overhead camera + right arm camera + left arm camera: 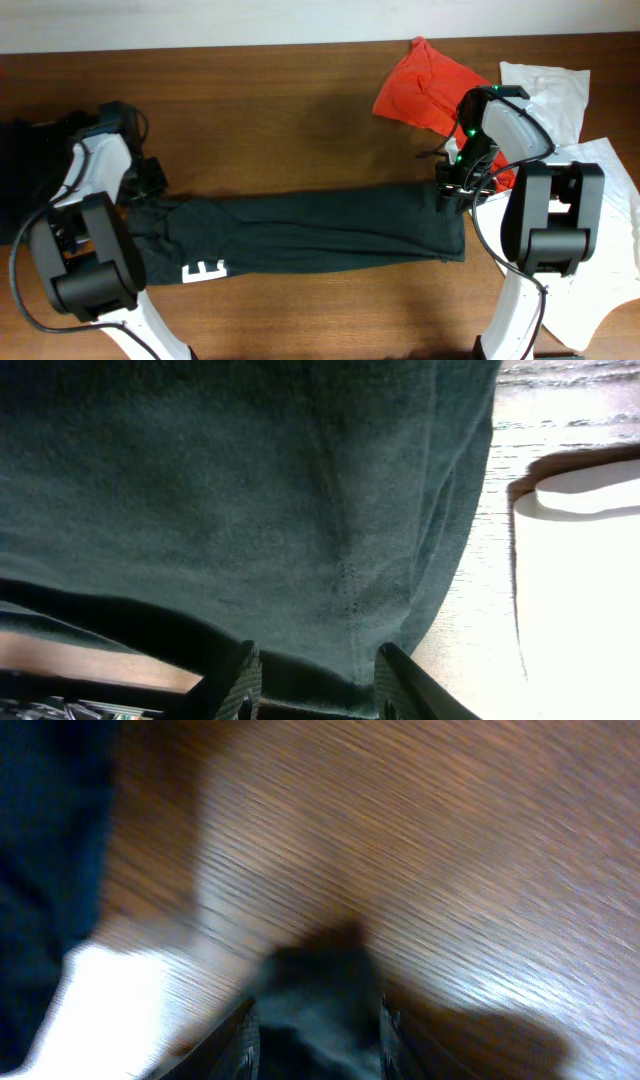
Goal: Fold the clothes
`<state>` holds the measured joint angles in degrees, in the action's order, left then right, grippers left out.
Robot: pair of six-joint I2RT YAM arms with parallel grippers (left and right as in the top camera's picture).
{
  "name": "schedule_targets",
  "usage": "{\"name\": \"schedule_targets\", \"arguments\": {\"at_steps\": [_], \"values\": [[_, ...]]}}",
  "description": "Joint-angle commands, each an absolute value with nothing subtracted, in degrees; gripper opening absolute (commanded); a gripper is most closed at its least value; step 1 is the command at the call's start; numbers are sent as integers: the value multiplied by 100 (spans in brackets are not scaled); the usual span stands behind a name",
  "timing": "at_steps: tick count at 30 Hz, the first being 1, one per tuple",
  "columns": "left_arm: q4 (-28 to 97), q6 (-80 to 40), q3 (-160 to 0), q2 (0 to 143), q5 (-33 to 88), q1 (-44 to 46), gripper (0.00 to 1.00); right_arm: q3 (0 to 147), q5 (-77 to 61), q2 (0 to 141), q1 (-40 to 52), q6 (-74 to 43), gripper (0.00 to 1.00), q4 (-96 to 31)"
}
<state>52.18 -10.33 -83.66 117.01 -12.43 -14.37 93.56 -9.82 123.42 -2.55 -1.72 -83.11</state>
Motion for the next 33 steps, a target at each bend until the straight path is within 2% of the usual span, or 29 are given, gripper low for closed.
{"name": "schedule_targets", "arguments": {"at_steps": [1,10,14,19,21,26,29,33], "values": [[5196,-1131,-8475,11660,-1439,-1796,39,9343,-880,12219,-266,-193,41,-8331],[5345,-1192,-8991,11347,-738,-1999,39,9343,-882,12219,-266,-196,41,-8326],[5916,-1192,-9535,10857,-355,-1966,39,9343,-880,12219,-266,-196,41,-8326],[6514,-1197,-9094,10796,-248,-1743,38,9343,-882,12219,-266,-196,41,-8326],[6344,-1197,-8619,10798,-202,-1660,35,9343,-882,12219,-266,-196,42,-8331],[5603,-1194,-7511,10798,-45,-1640,34,9343,-882,12219,-266,-196,41,-8377],[5065,-1201,-6995,10798,-659,-1804,34,9343,-882,12219,-266,-196,41,-8381],[4984,-1492,-6967,10798,-910,-2274,34,9343,-880,12219,-266,-193,43,-8370]]}}
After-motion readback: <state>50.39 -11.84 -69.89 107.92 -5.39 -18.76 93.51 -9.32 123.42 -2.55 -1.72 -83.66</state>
